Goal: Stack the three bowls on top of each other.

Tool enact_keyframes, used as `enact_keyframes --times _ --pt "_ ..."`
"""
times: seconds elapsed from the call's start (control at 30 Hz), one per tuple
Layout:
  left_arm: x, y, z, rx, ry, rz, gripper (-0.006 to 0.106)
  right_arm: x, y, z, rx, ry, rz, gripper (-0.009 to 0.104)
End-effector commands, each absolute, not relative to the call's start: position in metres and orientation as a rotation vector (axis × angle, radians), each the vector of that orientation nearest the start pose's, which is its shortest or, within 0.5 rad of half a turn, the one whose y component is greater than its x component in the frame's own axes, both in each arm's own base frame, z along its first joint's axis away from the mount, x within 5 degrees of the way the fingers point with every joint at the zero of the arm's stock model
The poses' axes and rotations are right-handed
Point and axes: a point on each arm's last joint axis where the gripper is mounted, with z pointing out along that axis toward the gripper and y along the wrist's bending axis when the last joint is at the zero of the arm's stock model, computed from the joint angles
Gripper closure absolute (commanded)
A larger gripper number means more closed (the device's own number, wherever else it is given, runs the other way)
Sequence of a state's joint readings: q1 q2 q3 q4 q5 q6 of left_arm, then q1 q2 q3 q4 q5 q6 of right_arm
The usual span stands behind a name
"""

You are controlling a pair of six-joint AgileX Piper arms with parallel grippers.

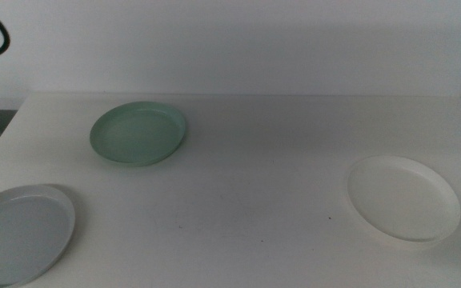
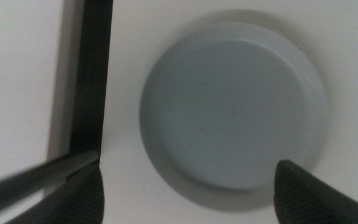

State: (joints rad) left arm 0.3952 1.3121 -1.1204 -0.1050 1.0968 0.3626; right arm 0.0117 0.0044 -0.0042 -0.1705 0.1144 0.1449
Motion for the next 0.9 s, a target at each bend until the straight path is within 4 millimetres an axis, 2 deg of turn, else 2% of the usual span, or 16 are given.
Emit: enact_keyframes --times 0.0,0.2,0.4,0.57,0.87 --pt "0.251 0.107 0.298 -0.101 2.76 0.005 0.007 0.056 -0.001 0.204 -0.023 1.588 -0.037 0.004" --pt "0.286 0.128 0.235 -0.134 2.865 -0.08 0.007 0.056 -0.001 0.204 -0.023 1.588 -0.037 0.004" --pt "0.303 0.136 0.185 -0.155 2.95 -0.166 0.01 0.056 -0.001 0.204 -0.023 1.588 -0.037 0.004" --pt "0.307 0.138 0.167 -0.158 2.988 -0.179 0.016 0.056 -0.001 0.204 -0.023 1.588 -0.037 0.004" --pt "0.306 0.14 0.164 -0.143 3.007 -0.151 0.037 0.056 -0.001 0.204 -0.023 1.588 -0.037 0.004"
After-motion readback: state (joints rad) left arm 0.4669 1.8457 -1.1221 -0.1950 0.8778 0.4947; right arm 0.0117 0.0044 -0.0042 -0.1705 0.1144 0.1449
